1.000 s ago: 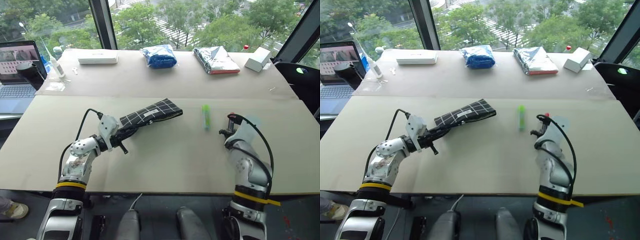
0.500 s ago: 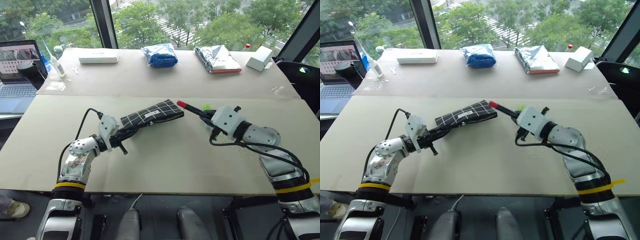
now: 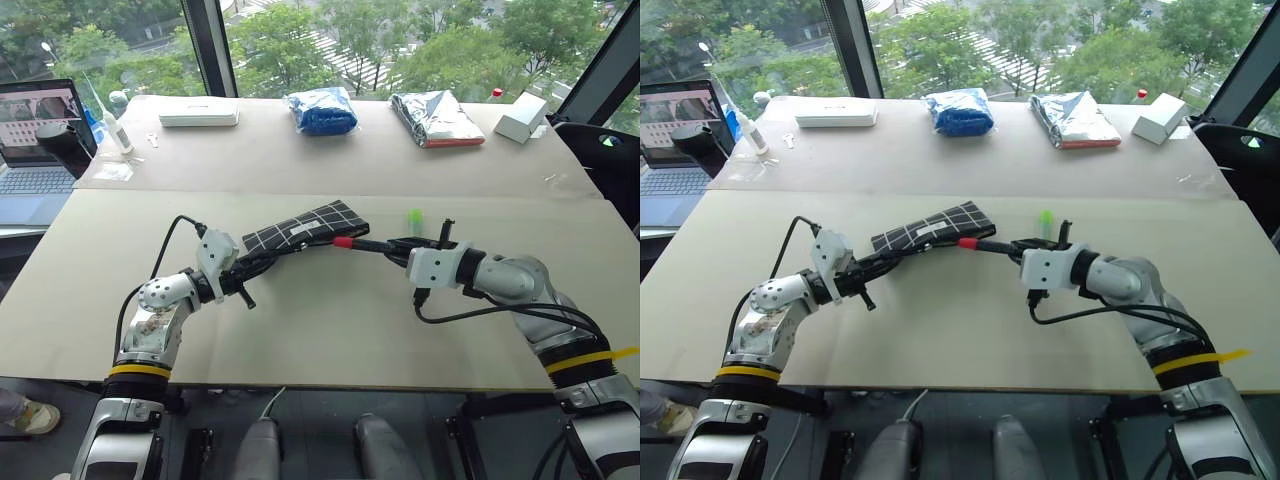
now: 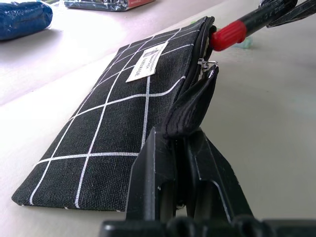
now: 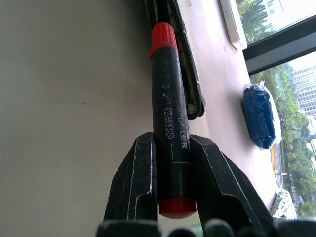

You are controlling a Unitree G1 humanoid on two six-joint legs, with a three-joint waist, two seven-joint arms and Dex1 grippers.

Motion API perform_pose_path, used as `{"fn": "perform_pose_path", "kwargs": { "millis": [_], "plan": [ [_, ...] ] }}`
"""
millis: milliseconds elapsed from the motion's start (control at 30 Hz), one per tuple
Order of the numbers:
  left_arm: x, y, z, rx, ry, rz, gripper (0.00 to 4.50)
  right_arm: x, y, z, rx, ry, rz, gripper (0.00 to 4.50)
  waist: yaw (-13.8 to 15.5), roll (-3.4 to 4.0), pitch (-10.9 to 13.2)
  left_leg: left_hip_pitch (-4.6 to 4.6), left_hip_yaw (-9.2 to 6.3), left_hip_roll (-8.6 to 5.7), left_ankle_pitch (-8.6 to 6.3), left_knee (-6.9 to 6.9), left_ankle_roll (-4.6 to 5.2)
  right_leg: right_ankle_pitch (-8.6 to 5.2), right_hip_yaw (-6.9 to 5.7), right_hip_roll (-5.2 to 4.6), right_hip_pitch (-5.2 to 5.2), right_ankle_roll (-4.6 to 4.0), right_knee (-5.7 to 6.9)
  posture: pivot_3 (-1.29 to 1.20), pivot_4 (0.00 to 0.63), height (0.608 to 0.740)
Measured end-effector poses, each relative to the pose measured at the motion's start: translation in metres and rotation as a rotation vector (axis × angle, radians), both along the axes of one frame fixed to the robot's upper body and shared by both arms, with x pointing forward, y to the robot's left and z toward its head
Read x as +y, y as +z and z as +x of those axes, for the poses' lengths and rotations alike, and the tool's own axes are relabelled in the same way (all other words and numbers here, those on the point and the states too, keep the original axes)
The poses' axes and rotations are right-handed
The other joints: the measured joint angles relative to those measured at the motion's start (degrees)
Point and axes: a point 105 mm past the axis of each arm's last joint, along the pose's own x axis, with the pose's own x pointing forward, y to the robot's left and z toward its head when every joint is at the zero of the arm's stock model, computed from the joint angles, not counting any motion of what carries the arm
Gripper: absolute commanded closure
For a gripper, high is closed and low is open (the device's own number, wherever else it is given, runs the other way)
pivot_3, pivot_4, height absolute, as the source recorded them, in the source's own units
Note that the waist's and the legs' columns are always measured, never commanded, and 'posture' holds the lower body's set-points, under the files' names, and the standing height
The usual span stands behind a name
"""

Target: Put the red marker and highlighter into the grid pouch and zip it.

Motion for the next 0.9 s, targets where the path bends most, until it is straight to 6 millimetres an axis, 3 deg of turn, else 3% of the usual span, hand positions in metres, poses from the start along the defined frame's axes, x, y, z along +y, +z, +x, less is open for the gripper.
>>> {"fn": "perform_pose_path", "kwargs": {
  "millis": [200,467,633,867,900],
  "plan": [
    [-0.002,0.003,-0.001,-0.008,-0.009,0.000,4.50,0.007,0.003,0.007,-0.018,0.004,-0.005,3.90,0.08,0.00,0.00,0.01,0.00,0.00,0.00,0.00,0.00,0.01,0.00,0.00,0.00,-0.01,0.01,0.00,0.150,0.740],
    [-0.002,0.002,-0.002,-0.001,-0.023,0.000,4.50,0.044,0.003,0.013,-0.035,0.099,-0.015,3.90,-0.09,0.00,0.00,0.02,-0.01,0.00,0.00,0.00,0.00,0.02,-0.01,0.00,0.00,-0.04,0.05,0.00,0.150,0.740],
    [-0.002,0.002,-0.003,0.012,-0.029,-0.007,4.50,0.082,-0.002,0.017,-0.033,0.193,-0.038,3.90,-0.38,0.00,0.00,0.05,-0.02,0.00,0.00,0.01,0.00,0.02,-0.01,0.00,-0.03,-0.04,0.21,0.00,0.150,0.740],
    [0.001,0.004,-0.012,0.073,-0.084,-0.024,4.50,0.108,-0.006,0.021,-0.044,0.264,-0.064,3.90,-0.54,0.01,0.00,0.07,-0.06,0.00,0.00,0.04,0.00,0.02,-0.03,0.01,-0.05,-0.05,0.35,0.00,0.150,0.740],
    [0.000,0.004,-0.015,0.083,-0.100,-0.027,4.50,0.111,-0.006,0.021,-0.047,0.273,-0.064,3.40,-0.58,0.01,0.00,0.08,-0.06,0.00,0.00,0.04,0.00,0.02,-0.03,0.01,-0.06,-0.05,0.37,0.00,0.150,0.740]
  ]
}}
